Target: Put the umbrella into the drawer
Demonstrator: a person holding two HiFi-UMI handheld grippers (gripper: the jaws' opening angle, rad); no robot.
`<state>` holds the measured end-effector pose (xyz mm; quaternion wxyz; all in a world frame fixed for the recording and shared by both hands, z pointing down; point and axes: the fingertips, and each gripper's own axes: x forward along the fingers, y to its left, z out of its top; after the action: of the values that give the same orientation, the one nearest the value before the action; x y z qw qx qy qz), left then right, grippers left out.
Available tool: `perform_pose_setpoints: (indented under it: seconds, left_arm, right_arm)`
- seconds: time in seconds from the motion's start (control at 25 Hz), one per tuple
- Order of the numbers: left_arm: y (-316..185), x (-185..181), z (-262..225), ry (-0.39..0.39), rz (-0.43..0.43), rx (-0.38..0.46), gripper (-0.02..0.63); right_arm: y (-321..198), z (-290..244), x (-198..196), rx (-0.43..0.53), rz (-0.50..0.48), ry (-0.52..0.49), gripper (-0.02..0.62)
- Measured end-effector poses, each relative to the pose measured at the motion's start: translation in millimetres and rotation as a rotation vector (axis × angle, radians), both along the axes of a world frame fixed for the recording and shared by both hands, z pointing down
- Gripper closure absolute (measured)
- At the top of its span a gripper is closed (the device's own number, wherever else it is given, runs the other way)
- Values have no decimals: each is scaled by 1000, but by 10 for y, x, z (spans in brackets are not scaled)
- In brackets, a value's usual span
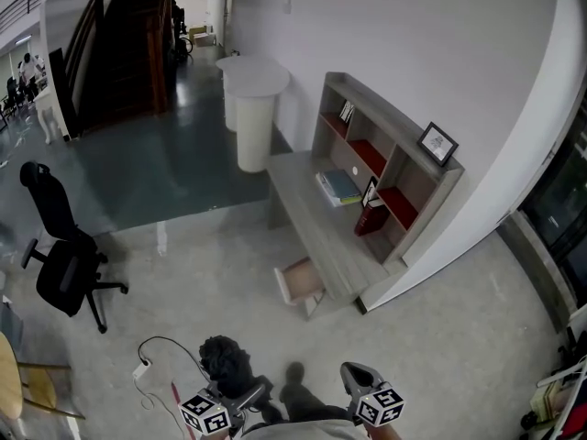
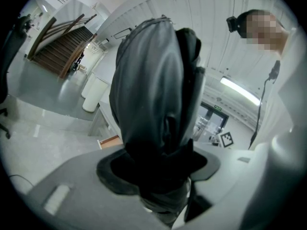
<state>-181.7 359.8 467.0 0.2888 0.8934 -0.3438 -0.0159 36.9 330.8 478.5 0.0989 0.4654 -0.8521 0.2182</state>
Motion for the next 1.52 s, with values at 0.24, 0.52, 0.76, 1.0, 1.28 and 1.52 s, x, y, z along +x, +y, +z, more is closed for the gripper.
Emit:
perform_pose_setpoints:
  seconds: [0.24, 0.52, 0.76, 1.0, 1.28, 1.52]
  left_arm:
    - [-231, 29, 31, -19, 9, -13, 347]
    - [-650, 18, 75, -26, -1, -33, 347]
    - [-1088, 85, 120, -23, -4, -54, 348]
    - [-1517, 151, 151, -37, -5, -65, 348]
    - [-2051, 250, 172, -43, -35, -82, 348]
    - [-2543, 451, 224, -28, -61, -103, 348]
  right_arm:
    - [-295, 72, -77, -12, -18, -25, 589]
    - [-683, 158, -55, -40, -12, -36, 589]
    - [-1137, 205, 21, -54, -11, -36, 589]
    - [-1595, 260, 49, -67, -22, -38, 589]
    - [-2158, 315, 149, -81, -55, -32, 589]
    - [-2680, 351, 379, -78, -70, -23, 589]
